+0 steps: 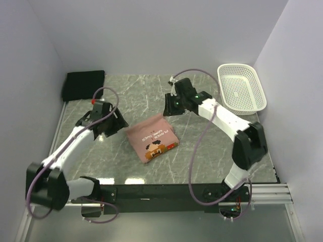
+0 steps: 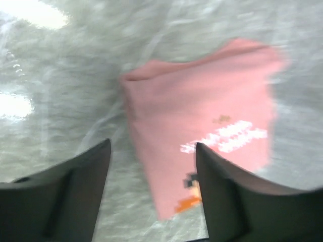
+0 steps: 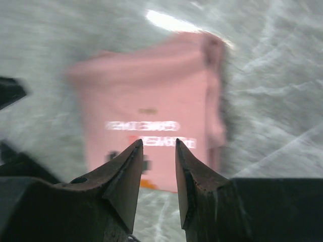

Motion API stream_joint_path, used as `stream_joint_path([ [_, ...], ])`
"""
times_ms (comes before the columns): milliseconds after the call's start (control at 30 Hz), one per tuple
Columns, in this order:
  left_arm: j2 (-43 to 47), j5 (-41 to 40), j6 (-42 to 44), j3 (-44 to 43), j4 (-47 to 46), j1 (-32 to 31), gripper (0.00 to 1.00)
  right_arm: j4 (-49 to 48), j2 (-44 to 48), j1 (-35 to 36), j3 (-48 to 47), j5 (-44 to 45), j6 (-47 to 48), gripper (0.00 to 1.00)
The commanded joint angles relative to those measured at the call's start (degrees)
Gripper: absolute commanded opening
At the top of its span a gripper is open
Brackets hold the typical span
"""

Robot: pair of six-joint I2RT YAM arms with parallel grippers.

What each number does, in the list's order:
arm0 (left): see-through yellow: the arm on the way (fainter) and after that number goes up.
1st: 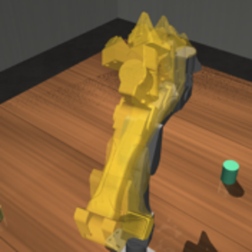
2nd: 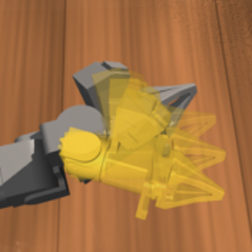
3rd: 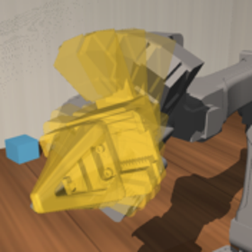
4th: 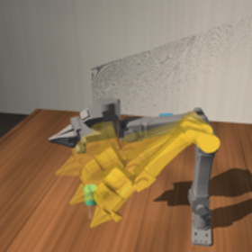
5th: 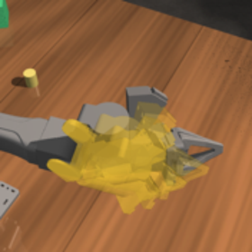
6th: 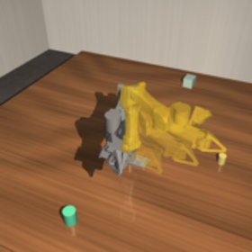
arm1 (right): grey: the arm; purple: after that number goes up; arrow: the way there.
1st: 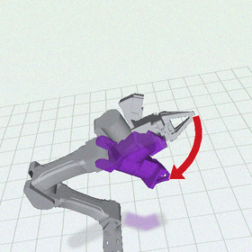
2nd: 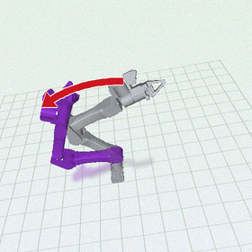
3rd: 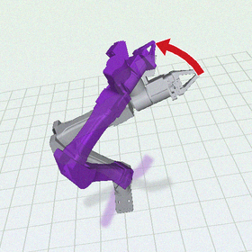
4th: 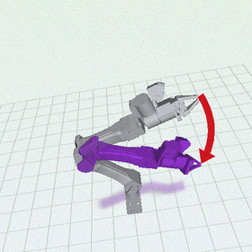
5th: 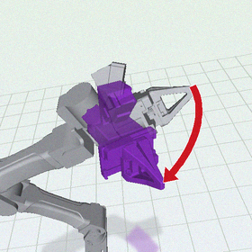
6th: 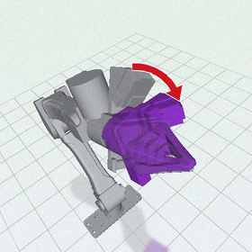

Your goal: Fold and stack the t-shirts

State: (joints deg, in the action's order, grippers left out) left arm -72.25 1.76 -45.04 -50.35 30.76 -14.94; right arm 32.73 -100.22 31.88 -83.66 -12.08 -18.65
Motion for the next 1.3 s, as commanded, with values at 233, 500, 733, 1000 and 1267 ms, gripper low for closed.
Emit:
stream_joint_path([
  [233,4.51,12.57,-3.92,10.09,-21.61,-1.76,0.47,-34.21,-2.68,-1.99,11.06,-30.6,-9.54,0.39],
  [500,-11.76,13.8,-5.33,7.12,-32.17,2.8,0.38,-38.6,-20.59,-3.84,1.23,-33.1,-13.51,0.39],
  [733,-25.03,13.71,-5.15,3.68,-32.96,5.88,0.35,-44.5,-28.01,-7.88,-1.86,-34.33,-20.53,0.38],
  [1000,-25.58,12.66,-1.3,-2.82,-26.39,6.06,0.5,-50.13,-19.95,-9.64,4.71,-34.51,-24.41,0.38],
  [1267,-12.49,12.65,0.74,-5.73,-19.34,5.27,0.66,-57.07,-6.48,-9.64,17.38,-37.58,-29.6,0.38],
])
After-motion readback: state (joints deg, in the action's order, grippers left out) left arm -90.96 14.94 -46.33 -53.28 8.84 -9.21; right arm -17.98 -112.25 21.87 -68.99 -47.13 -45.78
